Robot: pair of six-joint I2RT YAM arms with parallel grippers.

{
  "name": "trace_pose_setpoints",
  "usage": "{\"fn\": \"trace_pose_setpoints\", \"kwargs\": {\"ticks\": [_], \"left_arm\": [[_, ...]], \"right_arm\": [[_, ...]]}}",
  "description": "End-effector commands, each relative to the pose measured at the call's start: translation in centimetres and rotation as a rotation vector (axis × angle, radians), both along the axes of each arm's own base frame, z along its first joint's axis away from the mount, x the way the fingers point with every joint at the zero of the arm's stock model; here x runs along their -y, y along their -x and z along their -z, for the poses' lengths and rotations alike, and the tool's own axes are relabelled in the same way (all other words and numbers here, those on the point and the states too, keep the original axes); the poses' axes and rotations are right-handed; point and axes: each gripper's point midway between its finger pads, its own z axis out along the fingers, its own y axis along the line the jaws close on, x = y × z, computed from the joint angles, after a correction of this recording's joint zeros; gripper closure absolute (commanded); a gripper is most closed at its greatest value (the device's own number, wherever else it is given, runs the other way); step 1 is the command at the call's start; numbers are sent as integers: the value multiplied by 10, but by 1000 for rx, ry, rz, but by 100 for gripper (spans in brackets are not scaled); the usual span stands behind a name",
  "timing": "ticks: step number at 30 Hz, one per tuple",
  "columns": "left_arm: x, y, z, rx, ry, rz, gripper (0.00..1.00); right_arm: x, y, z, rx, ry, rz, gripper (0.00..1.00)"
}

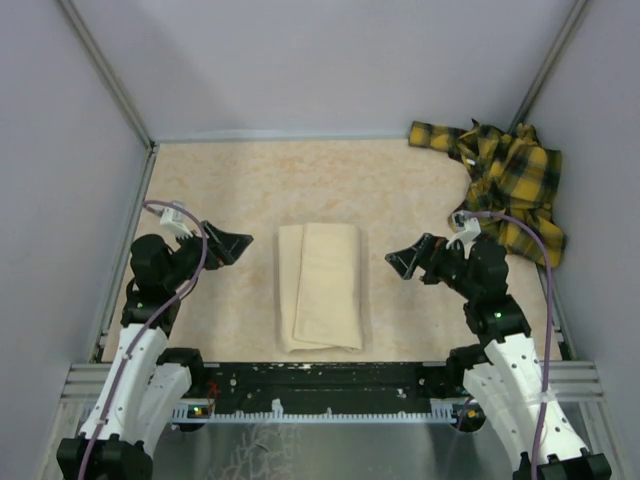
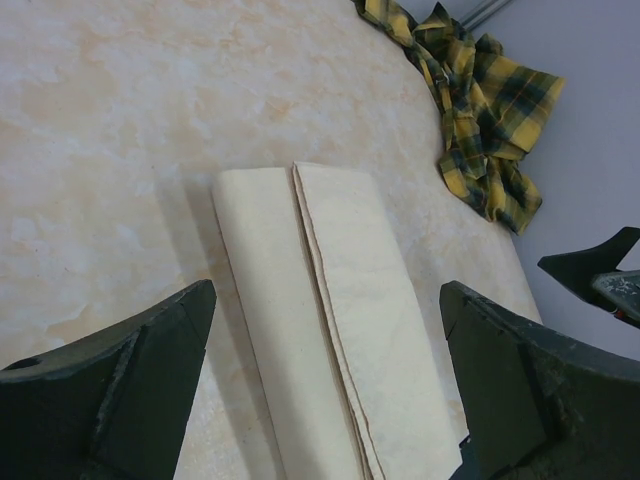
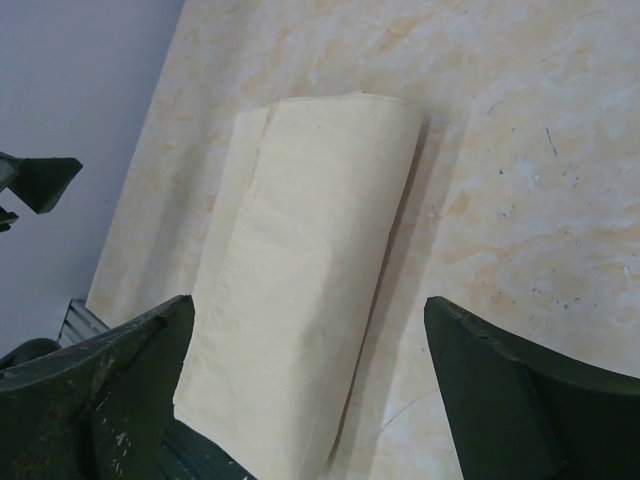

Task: Open and lay out the surgical kit
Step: Open the surgical kit at the center of the board.

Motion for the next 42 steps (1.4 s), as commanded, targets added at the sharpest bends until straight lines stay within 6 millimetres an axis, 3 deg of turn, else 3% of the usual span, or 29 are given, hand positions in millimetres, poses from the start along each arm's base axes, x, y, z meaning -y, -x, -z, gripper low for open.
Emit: {"fn": "trace_pose_setpoints", "kwargs": {"ticks": [1, 19, 26, 33, 42], "left_arm": [[3, 0, -6, 22, 3, 23, 1], [7, 3, -3, 15, -4, 56, 1], [14, 5, 3, 4, 17, 104, 1], [21, 2, 32, -91, 20, 129, 1], [57, 3, 69, -208, -36, 198, 1]], "right_arm": [[-2, -2, -15, 59, -13, -16, 2], [-8, 2, -9, 45, -31, -52, 2], [-18, 6, -4, 40, -81, -110, 2], [-32, 5, 16, -36, -123, -156, 2], [-58, 2, 37, -112, -108, -193, 2]]}}
